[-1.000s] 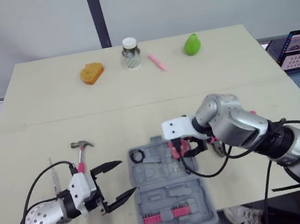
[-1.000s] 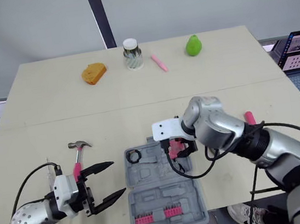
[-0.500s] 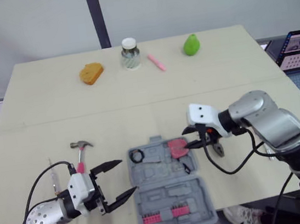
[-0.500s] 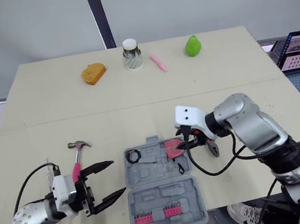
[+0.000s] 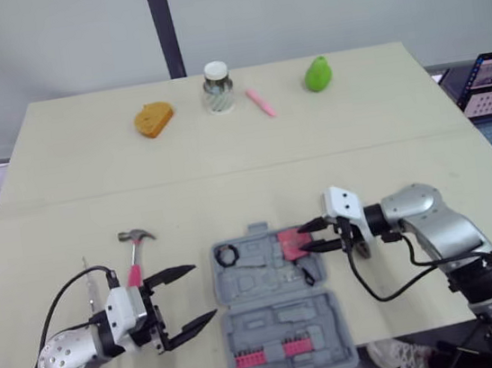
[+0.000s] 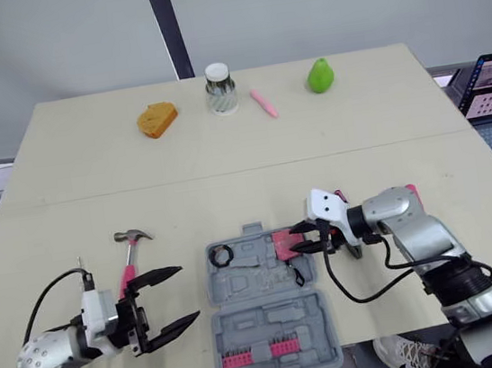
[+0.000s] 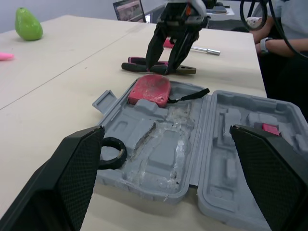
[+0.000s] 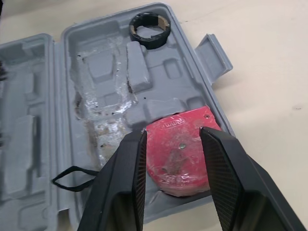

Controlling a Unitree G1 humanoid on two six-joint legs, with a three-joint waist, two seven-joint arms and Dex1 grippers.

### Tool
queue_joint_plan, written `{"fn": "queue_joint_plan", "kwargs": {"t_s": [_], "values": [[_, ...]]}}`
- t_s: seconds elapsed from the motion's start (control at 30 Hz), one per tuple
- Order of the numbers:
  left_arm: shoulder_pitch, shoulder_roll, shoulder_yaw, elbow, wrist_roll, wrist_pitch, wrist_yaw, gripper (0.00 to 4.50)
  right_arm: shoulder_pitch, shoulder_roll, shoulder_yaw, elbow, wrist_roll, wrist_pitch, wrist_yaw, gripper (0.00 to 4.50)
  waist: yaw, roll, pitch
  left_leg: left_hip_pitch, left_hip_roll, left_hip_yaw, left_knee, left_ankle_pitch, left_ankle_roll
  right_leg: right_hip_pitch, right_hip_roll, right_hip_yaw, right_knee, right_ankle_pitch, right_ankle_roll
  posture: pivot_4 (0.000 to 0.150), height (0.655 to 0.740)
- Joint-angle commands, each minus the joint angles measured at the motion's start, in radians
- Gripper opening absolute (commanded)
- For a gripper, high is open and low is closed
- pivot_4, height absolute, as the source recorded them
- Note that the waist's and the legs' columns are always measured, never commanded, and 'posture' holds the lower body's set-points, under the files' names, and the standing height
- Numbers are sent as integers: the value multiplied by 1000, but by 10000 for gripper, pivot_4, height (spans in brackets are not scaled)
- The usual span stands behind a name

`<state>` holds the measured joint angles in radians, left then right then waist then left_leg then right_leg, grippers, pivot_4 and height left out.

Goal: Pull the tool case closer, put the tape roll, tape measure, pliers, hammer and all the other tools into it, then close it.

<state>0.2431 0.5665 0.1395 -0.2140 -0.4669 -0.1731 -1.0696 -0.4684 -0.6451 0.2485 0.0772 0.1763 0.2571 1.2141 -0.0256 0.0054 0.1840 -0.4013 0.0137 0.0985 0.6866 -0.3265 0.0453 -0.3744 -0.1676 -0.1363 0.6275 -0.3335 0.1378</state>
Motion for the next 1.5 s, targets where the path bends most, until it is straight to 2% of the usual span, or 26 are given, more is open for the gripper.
{"fn": "queue_joint_plan", "kwargs": {"t_s": [0.03,0.47,1.23,1.37,1.5], "values": [[-5,6,14,-3,-19,-6,-8,45000,-11,19,-22,35,0,-64,-11,18568,0,0,0,0,0,0,0,0,0,0,0,0,0,0,0,1500,6950],[-12,23,22,-52,-20,41,11,45000,-24,97,-21,189,-5,-140,-8,18568,0,0,0,0,0,0,1,0,0,0,0,0,1,0,0,1500,6950],[-25,48,23,-85,-19,71,20,45000,32,135,-18,373,-30,-288,-20,18568,1,-6,-4,1,0,-3,3,0,0,2,1,-1,1,0,0,1500,6950],[-36,56,23,-110,-21,100,34,45000,30,138,-16,408,-46,-317,-28,18568,0,-7,-5,4,0,-3,2,0,0,6,1,-1,1,0,0,1500,6950],[-43,59,21,-135,-21,128,48,45000,28,142,-19,424,-47,-337,-33,18568,0,-7,-6,14,1,-4,0,-1,-1,16,1,-1,-1,0,0,1500,6950]]}}
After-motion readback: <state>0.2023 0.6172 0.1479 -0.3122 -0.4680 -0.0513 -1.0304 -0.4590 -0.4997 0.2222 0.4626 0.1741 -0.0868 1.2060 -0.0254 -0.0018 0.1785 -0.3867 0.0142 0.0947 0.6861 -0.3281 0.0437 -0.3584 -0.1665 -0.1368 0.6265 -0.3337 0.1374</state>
